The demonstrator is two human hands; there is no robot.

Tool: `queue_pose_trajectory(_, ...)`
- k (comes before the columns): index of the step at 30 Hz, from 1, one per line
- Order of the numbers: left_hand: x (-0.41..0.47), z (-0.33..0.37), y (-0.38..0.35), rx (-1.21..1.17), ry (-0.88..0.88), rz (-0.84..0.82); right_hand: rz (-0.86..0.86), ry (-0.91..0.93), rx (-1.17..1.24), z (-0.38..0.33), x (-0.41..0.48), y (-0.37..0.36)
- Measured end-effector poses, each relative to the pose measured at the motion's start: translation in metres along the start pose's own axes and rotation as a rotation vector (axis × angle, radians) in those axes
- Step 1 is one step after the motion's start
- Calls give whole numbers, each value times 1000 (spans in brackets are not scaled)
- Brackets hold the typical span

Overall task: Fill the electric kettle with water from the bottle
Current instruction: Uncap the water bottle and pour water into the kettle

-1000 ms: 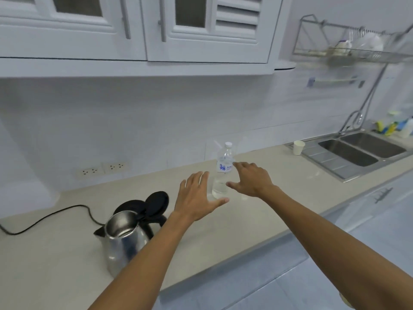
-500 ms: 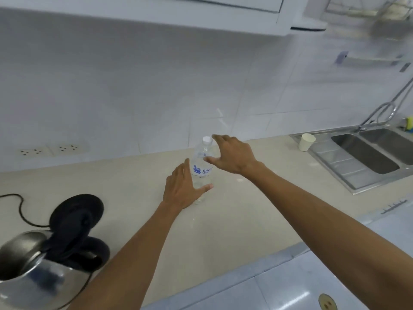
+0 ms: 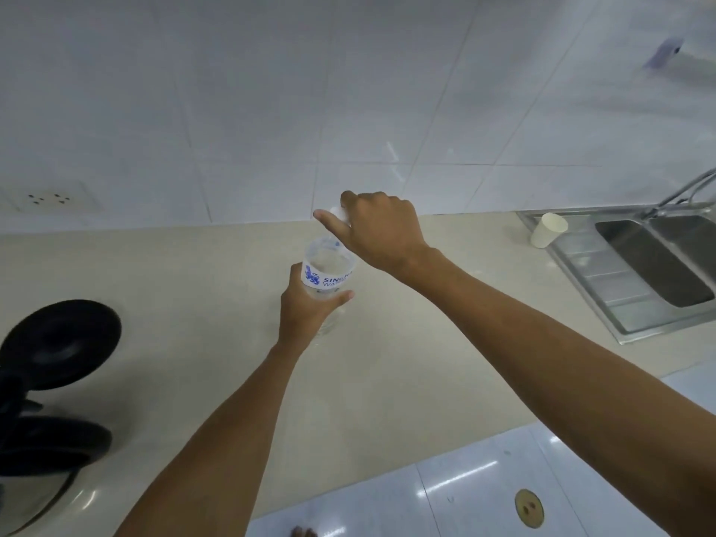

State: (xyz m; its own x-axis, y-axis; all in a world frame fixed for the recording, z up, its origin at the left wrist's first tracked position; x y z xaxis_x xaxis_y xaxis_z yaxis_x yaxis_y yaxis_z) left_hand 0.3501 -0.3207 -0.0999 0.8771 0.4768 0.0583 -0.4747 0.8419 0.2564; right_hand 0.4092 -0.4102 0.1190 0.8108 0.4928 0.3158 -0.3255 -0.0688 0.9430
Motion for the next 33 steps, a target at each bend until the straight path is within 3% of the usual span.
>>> queue_pose_trajectory(9, 11, -17, -5, -60, -9, 54, 55, -39, -35, -2, 8, -3)
queue_pose_trajectory(23, -41, 14, 36, -91, -70, -85, -111, 21, 172, -28, -23, 35)
queue_pose_trajectory(33, -145, 23, 128, -79, -93, -223, -438, 74, 401, -97, -120, 95)
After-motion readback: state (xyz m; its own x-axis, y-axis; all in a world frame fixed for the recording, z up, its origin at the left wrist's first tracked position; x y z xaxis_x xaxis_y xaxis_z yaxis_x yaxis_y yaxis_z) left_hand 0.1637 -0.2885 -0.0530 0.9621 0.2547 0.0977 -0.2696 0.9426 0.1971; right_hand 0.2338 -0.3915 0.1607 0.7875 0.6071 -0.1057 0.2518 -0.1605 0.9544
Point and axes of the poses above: each hand's wrist, its own x-axis towards the middle knuckle, its own y-axis out of the back of the hand, z = x × y, the point moved 10 cm from there along x, towards the middle knuckle, and after that the axes turned 8 degrees about -y, right-handed, at the moved point
